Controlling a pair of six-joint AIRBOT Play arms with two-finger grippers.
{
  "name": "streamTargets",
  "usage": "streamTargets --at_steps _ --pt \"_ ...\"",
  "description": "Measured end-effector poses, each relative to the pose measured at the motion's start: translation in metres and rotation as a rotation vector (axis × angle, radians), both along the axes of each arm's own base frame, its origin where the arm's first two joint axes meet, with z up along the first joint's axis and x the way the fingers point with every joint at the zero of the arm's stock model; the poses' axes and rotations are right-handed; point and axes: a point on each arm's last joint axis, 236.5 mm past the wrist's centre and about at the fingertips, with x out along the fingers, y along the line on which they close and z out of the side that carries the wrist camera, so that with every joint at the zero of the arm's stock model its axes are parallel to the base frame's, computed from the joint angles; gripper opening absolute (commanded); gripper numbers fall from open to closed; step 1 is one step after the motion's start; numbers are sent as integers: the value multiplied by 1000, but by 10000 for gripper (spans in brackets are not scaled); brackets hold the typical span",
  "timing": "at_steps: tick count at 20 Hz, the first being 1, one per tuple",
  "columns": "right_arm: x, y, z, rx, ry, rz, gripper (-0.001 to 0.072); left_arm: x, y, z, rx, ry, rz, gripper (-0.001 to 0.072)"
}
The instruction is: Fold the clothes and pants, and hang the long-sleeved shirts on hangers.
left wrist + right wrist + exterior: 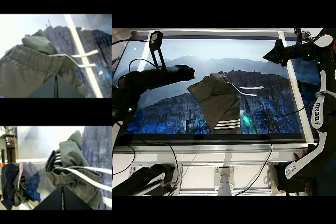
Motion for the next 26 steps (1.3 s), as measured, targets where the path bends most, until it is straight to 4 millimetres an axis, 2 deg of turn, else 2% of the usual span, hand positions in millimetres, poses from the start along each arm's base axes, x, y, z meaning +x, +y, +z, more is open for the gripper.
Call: streamTargets --at_steps 6,9,14,18,22,23,25,26 --pt "0 0 0 0 0 0 11 2 0 2 -3 -9 4 31" --pt "0 0 0 -1 0 0 11 -6 -12 -1 24 -10 -47 31" --pt "0 0 0 -1 0 0 11 -35 -59 -10 70 -12 -206 31" --pt "0 0 0 0 0 0 11 -58 -106 -29 92 10 -327 31" --pt "1 0 0 0 -3 -4 16 -64 -143 -54 107 14 -382 32" --pt "1 0 0 1 -3 -4 76 -62 -148 -62 123 9 -387 32" --pt "0 0 0 0 1 1 339 -55 -151 -81 191 -9 -398 32" --pt "-2 0 -1 -1 5 6 342 -51 -150 -88 228 -24 -402 37"
